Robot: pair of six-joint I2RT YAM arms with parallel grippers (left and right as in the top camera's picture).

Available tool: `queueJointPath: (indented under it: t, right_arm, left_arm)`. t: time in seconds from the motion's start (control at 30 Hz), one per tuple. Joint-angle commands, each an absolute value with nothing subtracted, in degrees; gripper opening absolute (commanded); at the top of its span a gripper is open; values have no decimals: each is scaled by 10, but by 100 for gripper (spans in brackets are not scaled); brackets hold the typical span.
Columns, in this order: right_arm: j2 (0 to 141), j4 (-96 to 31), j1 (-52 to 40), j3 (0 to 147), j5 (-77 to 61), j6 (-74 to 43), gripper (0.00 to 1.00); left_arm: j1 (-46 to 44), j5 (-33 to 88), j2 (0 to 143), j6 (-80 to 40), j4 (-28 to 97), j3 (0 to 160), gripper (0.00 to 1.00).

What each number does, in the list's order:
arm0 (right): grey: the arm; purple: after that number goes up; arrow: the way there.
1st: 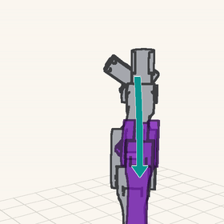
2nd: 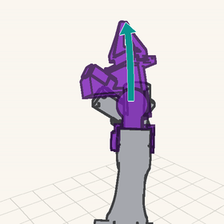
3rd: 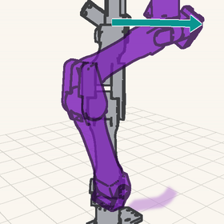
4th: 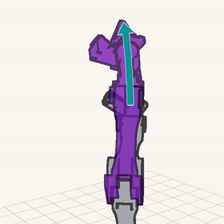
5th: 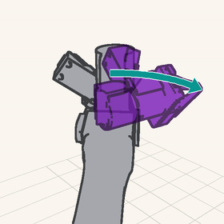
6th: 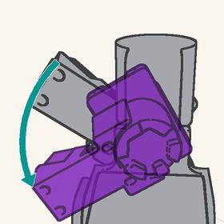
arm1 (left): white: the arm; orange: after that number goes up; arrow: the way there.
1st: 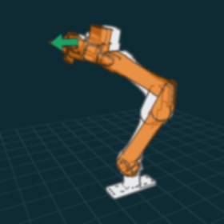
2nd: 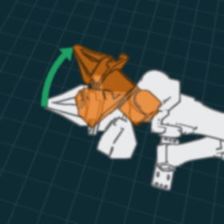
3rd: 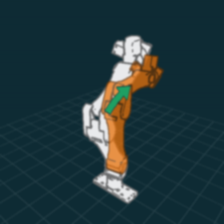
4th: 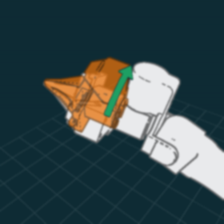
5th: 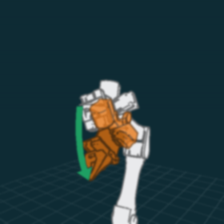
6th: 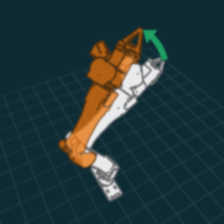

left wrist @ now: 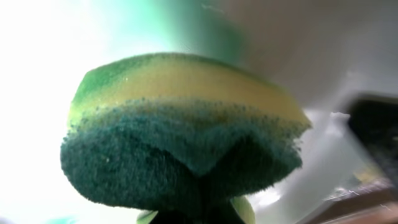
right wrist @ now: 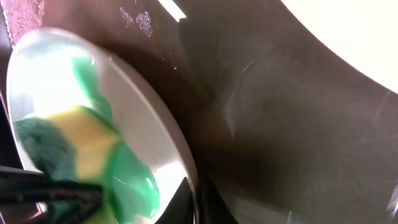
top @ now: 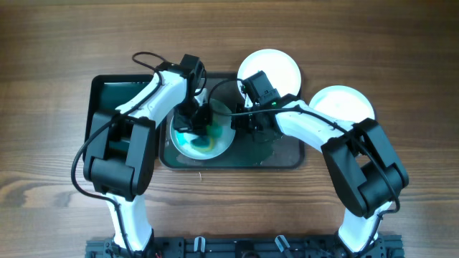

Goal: Clean dirty plates on tray and stack at the side
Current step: 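Scrub the held plate with the sponge in the left gripper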

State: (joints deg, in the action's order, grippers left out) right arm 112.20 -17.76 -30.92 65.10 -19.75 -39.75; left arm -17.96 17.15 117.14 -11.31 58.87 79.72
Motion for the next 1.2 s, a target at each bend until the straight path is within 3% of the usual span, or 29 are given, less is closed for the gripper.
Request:
queueJointPath:
  t: [0.0, 0.23, 0.3, 0.5, 0.67, 0.83, 1.03, 1.17]
  right_arm:
    - [1129, -178, -305, 658, -192, -406, 4]
    - [1129, -178, -305, 658, -192, -406, 4]
    - [1129, -178, -305, 658, -192, -406, 4]
    - [1129, -178, -305, 658, -192, -406, 4]
    - [1129, -178, -305, 658, -192, -406, 4]
    - [1129, -176, -305, 658, -192, -406, 4]
    - [1129, -176, -305, 658, -192, -406, 4]
    - [1129, -175, -305, 658, -192, -406, 4]
  left_arm:
    - [-184, 281, 1183, -72, 553, 789, 4]
    - [-184, 252, 1183, -84, 457, 788, 4]
    - [-184, 184, 1183, -98, 442, 788, 4]
    - [-184, -205, 1183, -283, 494, 788, 4]
    - [-184, -264, 1183, -325, 548, 789, 4]
    - [-184, -143, 1183, -283, 579, 789, 4]
    - [-185, 282, 1183, -50, 573, 789, 4]
    - [-185, 336, 1183, -30, 557, 789, 4]
